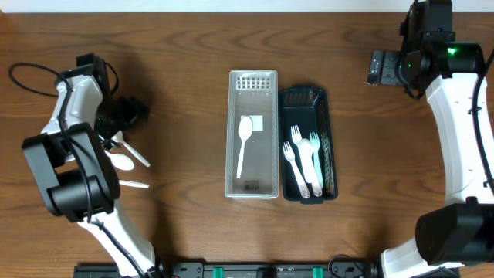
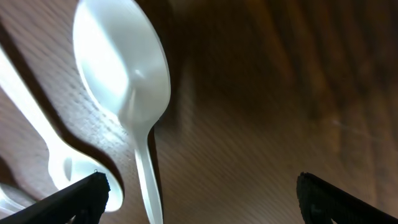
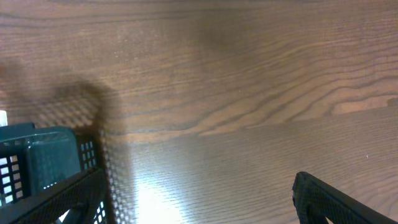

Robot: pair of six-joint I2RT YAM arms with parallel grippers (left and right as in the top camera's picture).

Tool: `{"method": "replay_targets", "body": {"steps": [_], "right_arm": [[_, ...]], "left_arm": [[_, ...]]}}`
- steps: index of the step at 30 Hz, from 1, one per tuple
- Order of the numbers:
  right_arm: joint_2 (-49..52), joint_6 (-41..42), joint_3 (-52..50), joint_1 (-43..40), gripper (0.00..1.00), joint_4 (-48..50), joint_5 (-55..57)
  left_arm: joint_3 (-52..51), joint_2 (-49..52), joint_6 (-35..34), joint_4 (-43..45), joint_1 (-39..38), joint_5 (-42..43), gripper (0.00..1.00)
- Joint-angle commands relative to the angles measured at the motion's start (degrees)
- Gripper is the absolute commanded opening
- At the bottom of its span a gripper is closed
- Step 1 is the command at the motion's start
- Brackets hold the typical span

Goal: Pack container
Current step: 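Lower left gripper onto the next white spoon and grasp it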

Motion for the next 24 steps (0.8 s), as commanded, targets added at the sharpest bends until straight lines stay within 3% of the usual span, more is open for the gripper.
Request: {"method": "replay_targets", "body": {"steps": [1, 10, 22, 24], "right_arm": [[0.22, -0.85, 0.63, -0.55, 0.99, 0.13, -0.17], [0.22, -0.85, 0.63, -0.59, 0.99, 0.13, -0.17], [0.22, -0.85, 0.63, -0.59, 0.99, -0.33, -0.17], [0.22, -0.85, 0.63, -0.59, 0.99, -0.46, -0.17]], "left_arm": [[-2.19, 0.39, 1.36, 0.44, -0.07, 0.83, 0.98], [-8.46, 0.39, 4.24, 6.29, -0.07, 0.81, 0.98], [-8.52, 0.39, 5.66, 11.39, 0.09, 0.76, 0.99], [-8.52, 0.39, 5.66, 11.34, 0.09, 0.79, 0.95]]}}
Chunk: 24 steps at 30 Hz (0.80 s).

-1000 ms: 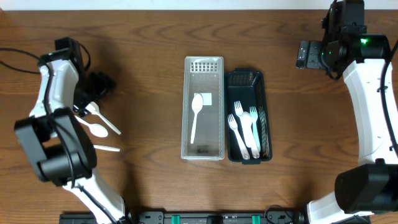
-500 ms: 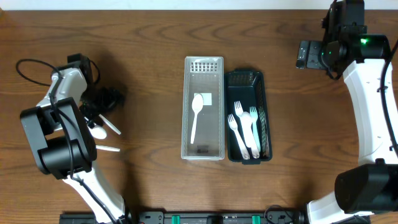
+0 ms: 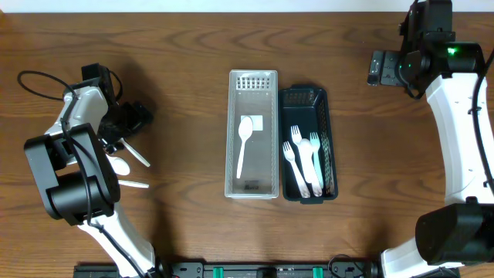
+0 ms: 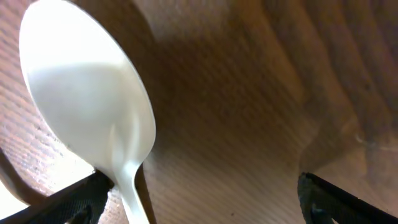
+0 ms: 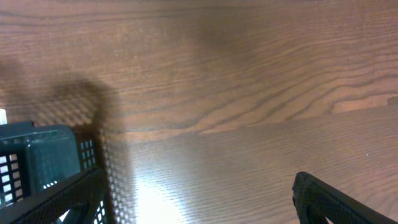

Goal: Pack container
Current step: 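Lower left gripper onto the next white spoon and grasp it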

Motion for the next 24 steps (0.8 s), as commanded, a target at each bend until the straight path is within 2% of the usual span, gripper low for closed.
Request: {"method": "replay_targets", "body": {"steps": [1, 6, 10, 13, 18, 24], "right_arm": [[0.22, -0.85, 0.63, -0.59, 0.99, -0.15, -0.17], [0.22, -0.85, 0.63, -0.59, 0.99, -0.42, -0.17], [0.22, -0.85, 0.63, -0.59, 0.99, -0.44, -0.17], [0.22, -0.85, 0.63, -0.59, 0.99, -0.42, -0.17], [0.22, -0.85, 0.63, -0.59, 0.99, -0.44, -0.17], [0.22, -0.85, 0.63, -0.59, 0.99, -0.44, -0.17]], "left_arm": [[-1.16, 1.51, 1.25, 0.39, 0.13, 1.14, 0.90], [-1.16, 1.51, 1.25, -0.55, 0.13, 1.16, 0.54], [-1.16, 1.51, 1.27, -1.51, 0.13, 1.14, 0.41], [-1.16, 1.51, 1.25, -2.01, 0.13, 1.14, 0.27], [-1.16, 1.51, 1.27, -2.34, 0.13, 1.14, 0.15], [-1.16, 1.51, 1.27, -2.43, 0.13, 1.14, 0.06]]}}
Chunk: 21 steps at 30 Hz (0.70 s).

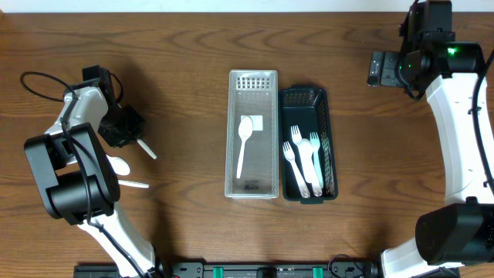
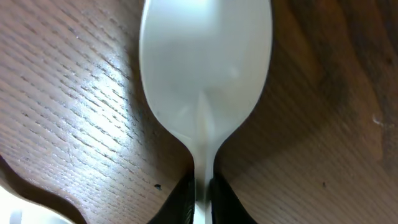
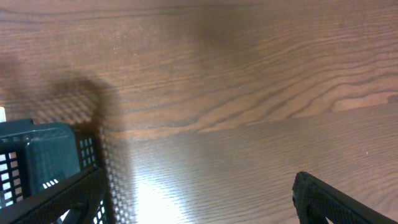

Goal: Pack container
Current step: 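Lower left gripper onto the next white spoon and grasp it, then carry the spoon into the white tray and release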

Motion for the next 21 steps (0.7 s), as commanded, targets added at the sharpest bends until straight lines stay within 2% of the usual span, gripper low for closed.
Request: {"method": "replay_targets", "body": {"steps": [1, 5, 8, 12, 17, 21], "right_arm": [[0.22, -0.85, 0.63, -0.59, 0.99, -0.07, -0.17], [0.22, -0.85, 0.63, -0.59, 0.99, -0.07, -0.17], [0.22, -0.83, 0.63, -0.59, 0.99, -0.04, -0.17], [0.22, -0.85, 0.63, -0.59, 0.99, -0.02, -0.17], [0.22, -0.83, 0.63, -0.59, 0.99, 0.00, -0.17], [0.22, -0.83, 0.63, -0.59, 0.99, 0.00, -0.20]], "left_arm": [[-1.03, 1.40, 0.02, -0.28, 0.02, -0.09, 0.06], [0.07, 1.07, 2.29, -0.76, 0.02, -0.13, 0.06], [4.07, -0.44, 6.97, -4.61, -0.42, -0.33, 0.06], [10.95, -4.87, 8.83, -10.25, -2.99, -0.28, 0.06], [15.96, -13.38, 10.75, -13.09, -11.41, -0.28, 0.06], [16.15, -18.43, 10.73, -13.20, -21.49, -0.28, 0.06]]}}
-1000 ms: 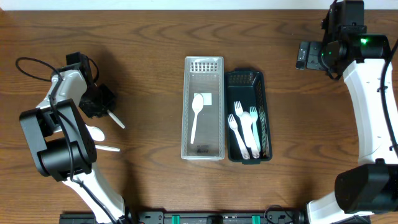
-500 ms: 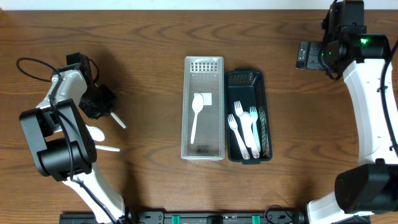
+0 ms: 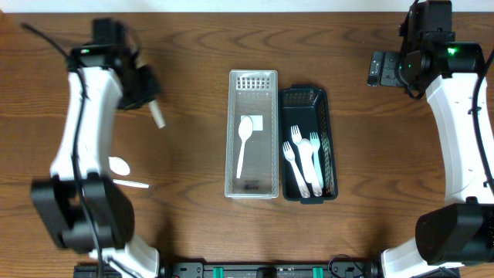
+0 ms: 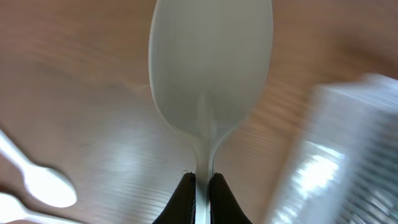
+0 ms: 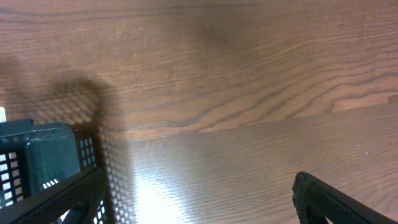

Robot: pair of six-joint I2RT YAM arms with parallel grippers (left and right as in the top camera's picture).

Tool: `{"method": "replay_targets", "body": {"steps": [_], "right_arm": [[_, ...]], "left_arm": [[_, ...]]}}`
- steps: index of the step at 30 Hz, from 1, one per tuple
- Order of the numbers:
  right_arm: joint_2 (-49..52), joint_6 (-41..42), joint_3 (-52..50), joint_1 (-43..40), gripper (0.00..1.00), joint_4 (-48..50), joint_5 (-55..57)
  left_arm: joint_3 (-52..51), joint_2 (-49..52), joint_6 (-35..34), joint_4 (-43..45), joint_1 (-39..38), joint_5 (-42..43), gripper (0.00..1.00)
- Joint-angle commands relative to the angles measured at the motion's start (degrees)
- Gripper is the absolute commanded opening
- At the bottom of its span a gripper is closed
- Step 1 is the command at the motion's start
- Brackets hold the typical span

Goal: Pack container
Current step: 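Carry the spoon into the white tray and release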

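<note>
My left gripper (image 3: 147,96) is shut on the handle of a white plastic spoon (image 4: 210,74), held off the table left of the clear bin (image 3: 253,79). One end of the spoon (image 3: 157,116) sticks out below the gripper in the overhead view. The clear bin holds one white spoon (image 3: 244,139). Beside it, the dark green bin (image 3: 302,97) holds white forks (image 3: 302,162). My right gripper (image 5: 199,199) hangs open at the back right with nothing between its fingers.
Another white spoon (image 3: 120,164) and a thin white utensil (image 3: 133,184) lie on the wooden table at the left. In the left wrist view the clear bin (image 4: 348,155) shows blurred at the right. Black gear lines the front edge.
My left gripper, shut on the spoon, was low beside the loose utensils at the left. Now it holds the spoon in the air, farther back and nearer the clear bin. My right arm stayed put.
My left gripper stood open over the loose spoons at the left. Then its fingers were on either side of one spoon. Then it was shut on that spoon's handle on the table, and now the spoon is off the table, closer to the bins.
</note>
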Motion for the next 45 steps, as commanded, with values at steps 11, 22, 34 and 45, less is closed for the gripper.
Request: {"method": "replay_targets", "body": {"steps": [11, 22, 34, 45], "right_arm": [[0.22, -0.83, 0.63, -0.59, 0.99, -0.09, -0.22], [0.22, -0.81, 0.63, -0.59, 0.99, -0.48, -0.22], [0.22, -0.85, 0.63, -0.59, 0.99, -0.33, -0.17], [0.22, -0.83, 0.63, -0.59, 0.99, -0.90, -0.20]], "left_arm": [[0.17, 1.81, 1.55, 0.74, -26.51, -1.31, 0.06], [-0.02, 11.98, -0.81, 0.74, -28.92, -1.36, 0.42], [2.67, -3.23, -2.01, -3.26, -24.65, -16.70, 0.78], [0.61, -9.25, -17.29, -7.85, 3.91, -21.31, 0.98]]}}
